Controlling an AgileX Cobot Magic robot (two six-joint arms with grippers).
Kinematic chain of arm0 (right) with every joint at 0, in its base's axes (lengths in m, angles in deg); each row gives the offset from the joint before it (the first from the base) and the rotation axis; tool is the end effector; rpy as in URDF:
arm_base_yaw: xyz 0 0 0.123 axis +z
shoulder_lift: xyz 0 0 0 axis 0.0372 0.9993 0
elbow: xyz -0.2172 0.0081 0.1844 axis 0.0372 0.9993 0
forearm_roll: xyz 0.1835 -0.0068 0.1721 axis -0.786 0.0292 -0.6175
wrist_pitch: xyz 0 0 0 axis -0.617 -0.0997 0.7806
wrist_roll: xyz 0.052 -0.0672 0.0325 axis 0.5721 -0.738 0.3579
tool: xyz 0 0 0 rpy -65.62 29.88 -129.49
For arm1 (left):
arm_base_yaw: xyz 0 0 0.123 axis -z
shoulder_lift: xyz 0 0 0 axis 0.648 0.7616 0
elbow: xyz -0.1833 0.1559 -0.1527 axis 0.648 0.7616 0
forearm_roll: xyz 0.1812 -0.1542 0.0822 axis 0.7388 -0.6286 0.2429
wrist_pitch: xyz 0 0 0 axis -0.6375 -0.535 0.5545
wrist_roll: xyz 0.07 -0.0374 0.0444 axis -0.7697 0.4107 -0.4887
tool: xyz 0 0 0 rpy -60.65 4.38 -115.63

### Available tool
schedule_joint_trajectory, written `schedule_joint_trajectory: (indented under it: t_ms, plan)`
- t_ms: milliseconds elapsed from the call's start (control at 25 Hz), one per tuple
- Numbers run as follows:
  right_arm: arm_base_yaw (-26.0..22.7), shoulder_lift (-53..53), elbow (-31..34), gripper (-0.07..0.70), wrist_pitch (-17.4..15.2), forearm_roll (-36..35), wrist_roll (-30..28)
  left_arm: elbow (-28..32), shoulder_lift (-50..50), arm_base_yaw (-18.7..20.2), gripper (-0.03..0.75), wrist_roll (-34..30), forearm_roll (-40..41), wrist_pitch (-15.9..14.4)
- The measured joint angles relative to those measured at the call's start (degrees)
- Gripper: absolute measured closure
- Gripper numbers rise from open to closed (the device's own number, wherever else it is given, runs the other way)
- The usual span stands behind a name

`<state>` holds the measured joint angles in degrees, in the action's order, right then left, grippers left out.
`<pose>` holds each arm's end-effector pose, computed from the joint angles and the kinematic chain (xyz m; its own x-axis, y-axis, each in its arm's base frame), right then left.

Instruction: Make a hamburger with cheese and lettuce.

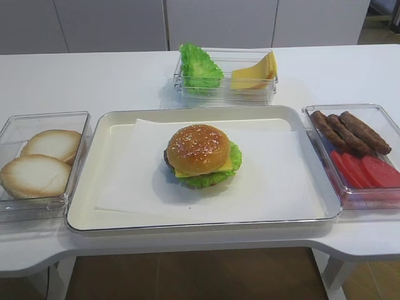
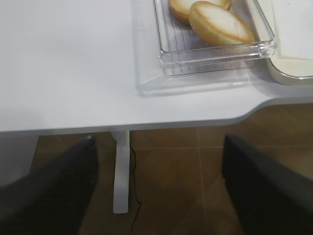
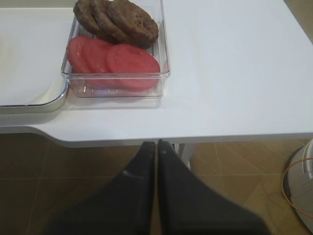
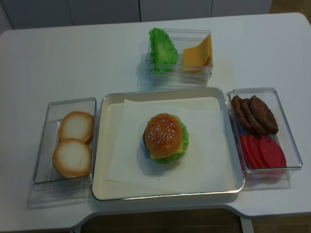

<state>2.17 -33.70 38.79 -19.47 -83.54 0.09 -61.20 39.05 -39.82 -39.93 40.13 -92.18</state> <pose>-0.0084 0.0009 0.2618 -0.5388 -0.0127 -0.8423 -0.0151 0.9999 -0.0054 -0.0212 0.0081 0.2674 -0.5949 -0.0647 -0.8012 -0.1027 0.9947 -0.0040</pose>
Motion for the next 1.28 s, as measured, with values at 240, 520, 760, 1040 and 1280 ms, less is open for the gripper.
schedule_joint_trajectory:
  t_ms: [240, 520, 760, 1040, 1280]
  plan:
    - [0.0, 0.0, 0.0, 0.547, 0.0, 0.0, 0.0, 0.1, 0.0, 0.0, 0.143, -0.2, -0.1, 1.8]
    - [0.0, 0.0, 0.0, 0.547, 0.0, 0.0, 0.0, 1.5, 0.0, 0.0, 0.150, -0.4, -0.7, 4.3]
    - [0.0, 0.0, 0.0, 0.547, 0.0, 0.0, 0.0, 2.2, 0.0, 0.0, 0.150, -0.4, -1.0, 4.9]
    - [0.0, 0.0, 0.0, 0.547, 0.0, 0.0, 0.2, 2.2, 0.0, 0.0, 0.150, -0.4, -1.0, 5.0]
    - [0.0, 0.0, 0.0, 0.547, 0.0, 0.0, 0.3, 2.2, 0.0, 0.0, 0.150, -0.4, -1.0, 5.0]
